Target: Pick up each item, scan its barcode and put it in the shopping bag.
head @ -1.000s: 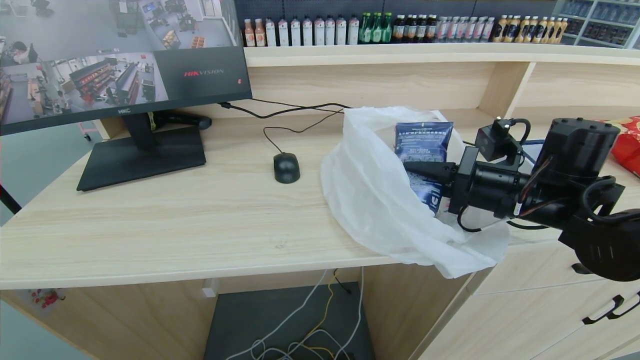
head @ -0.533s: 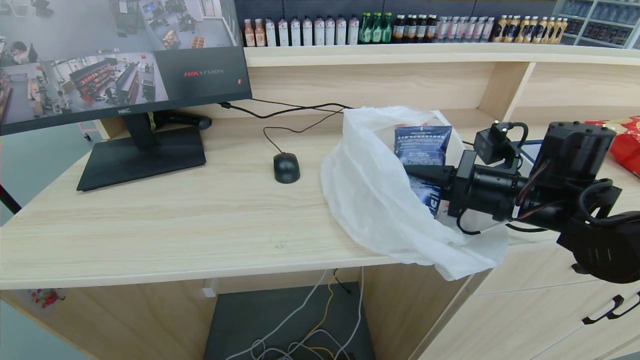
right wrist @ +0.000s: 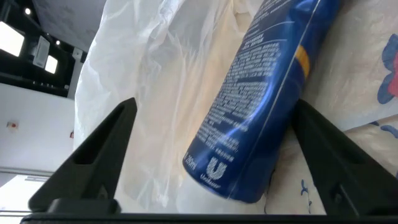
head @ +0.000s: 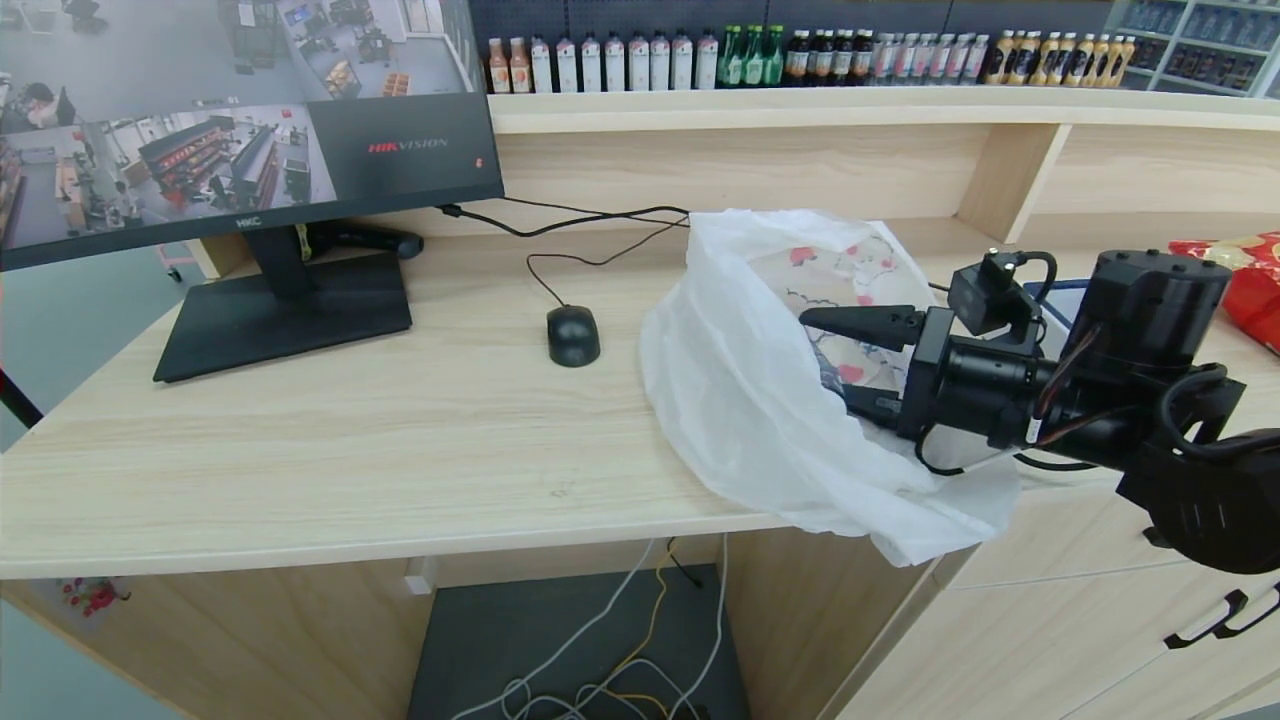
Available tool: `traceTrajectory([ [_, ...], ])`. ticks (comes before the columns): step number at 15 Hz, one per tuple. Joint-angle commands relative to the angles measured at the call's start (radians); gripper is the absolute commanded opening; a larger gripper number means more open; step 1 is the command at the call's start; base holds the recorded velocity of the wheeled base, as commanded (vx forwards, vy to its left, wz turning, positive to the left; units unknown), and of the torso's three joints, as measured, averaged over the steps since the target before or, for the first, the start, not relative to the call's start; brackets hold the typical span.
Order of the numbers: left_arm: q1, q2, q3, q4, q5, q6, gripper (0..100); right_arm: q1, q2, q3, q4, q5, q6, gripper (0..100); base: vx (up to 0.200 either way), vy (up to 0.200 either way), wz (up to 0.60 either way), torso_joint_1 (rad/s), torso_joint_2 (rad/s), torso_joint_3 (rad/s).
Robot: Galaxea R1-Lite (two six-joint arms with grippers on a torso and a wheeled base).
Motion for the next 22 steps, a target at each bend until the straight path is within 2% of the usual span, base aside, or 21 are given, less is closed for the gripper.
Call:
traceTrajectory([
  [1,0.0,0.0,0.0,0.0,0.0,0.0,100,0.0,-0.005,0.001,0.001,-0.001,0.0,100,0.0,0.0,0.0,0.0,0.0,0.0],
  [15,-0.002,0.0,0.0,0.0,0.0,0.0,100,-0.023,-0.085,0.0,0.001,-0.018,0.0,100,0.0,0.0,0.0,0.0,0.0,0.0],
  [19,0.0,0.0,0.0,0.0,0.0,0.0,100,-0.051,-0.146,-0.026,0.001,-0.071,-0.023,100,0.0,0.0,0.0,0.0,0.0,0.0],
  [22,0.0,0.0,0.0,0.0,0.0,0.0,100,-0.081,-0.206,-0.031,0.001,-0.073,-0.063,100,0.0,0.0,0.0,0.0,0.0,0.0],
])
